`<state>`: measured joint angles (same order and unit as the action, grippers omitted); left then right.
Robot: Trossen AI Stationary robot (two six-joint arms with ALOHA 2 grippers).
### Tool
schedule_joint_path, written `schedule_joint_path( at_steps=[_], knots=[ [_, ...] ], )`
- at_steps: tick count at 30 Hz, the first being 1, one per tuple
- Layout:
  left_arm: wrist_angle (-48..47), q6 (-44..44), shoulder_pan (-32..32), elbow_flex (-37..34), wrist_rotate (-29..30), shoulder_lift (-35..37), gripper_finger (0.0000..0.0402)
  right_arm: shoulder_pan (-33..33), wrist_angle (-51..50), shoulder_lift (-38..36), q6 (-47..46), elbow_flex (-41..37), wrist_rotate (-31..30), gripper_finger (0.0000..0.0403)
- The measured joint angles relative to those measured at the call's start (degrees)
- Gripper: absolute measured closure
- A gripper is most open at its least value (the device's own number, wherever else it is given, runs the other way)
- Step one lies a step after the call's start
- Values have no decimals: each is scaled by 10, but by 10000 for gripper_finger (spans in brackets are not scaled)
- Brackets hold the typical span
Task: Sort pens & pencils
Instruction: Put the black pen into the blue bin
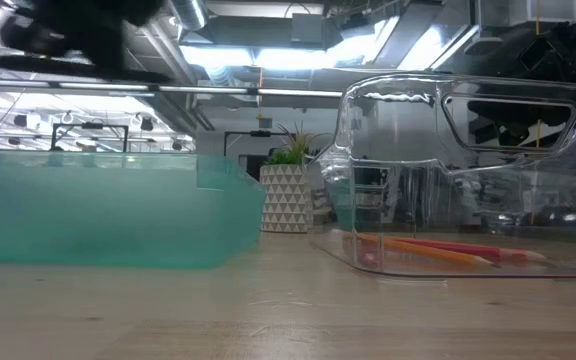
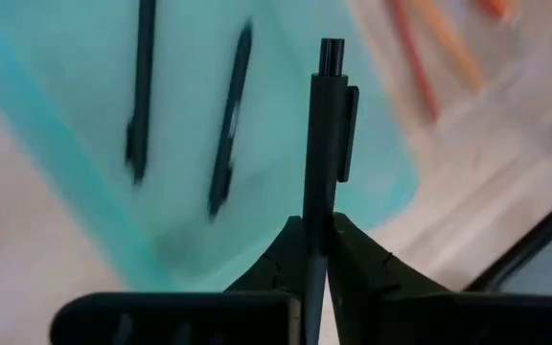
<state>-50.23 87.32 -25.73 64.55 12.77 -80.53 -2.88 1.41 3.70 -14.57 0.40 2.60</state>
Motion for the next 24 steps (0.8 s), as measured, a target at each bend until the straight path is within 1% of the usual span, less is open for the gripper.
schedule_joint_path(
  at_steps=[5,10,13,17,18,24],
  knots=[
    [53,-53,85,0,-18,0,386,0,0,0,0,0,0,276],
    [38,-69,142,0,-35,-6,386,0,0,0,0,0,0,276],
    [31,-67,160,0,-36,-11,386,0,0,0,0,0,0,276],
    [29,-51,172,1,9,-28,386,0,0,0,0,0,0,276],
    [26,-51,174,0,12,-35,386,0,0,0,0,0,0,276],
    [20,-54,179,0,-1,-89,387,0,0,0,-2,0,1,276]
  ],
)
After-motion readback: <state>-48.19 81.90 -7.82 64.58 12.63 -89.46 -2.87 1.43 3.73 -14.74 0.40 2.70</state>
